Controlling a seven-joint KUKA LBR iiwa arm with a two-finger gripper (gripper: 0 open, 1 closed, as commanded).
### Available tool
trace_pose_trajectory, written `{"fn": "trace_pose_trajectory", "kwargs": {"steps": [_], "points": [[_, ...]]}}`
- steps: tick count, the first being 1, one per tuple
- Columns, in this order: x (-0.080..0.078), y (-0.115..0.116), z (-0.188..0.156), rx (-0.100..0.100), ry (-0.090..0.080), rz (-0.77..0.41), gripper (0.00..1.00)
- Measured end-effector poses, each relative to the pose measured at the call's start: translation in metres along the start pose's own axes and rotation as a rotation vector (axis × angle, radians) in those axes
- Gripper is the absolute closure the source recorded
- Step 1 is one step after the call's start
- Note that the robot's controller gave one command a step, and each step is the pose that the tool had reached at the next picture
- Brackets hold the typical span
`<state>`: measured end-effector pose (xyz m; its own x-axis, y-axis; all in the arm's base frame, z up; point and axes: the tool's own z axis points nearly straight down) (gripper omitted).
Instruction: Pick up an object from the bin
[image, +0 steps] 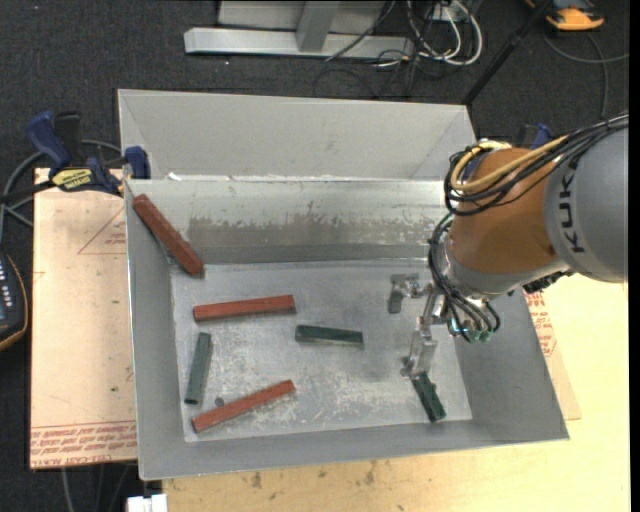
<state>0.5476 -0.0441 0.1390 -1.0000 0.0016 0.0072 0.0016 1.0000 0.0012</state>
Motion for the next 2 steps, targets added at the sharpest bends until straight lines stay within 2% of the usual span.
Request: {"fn": "trace_pose_trajectory", "kwargs": {"steps": [1, 2], "points": [[-0.0536, 0.0392, 0.0704, -0.001, -0.008, -0.173, 0.0], [-0.0545, 0.0382, 0.0683, 0.001, -0.01, -0.173, 1.0]]}}
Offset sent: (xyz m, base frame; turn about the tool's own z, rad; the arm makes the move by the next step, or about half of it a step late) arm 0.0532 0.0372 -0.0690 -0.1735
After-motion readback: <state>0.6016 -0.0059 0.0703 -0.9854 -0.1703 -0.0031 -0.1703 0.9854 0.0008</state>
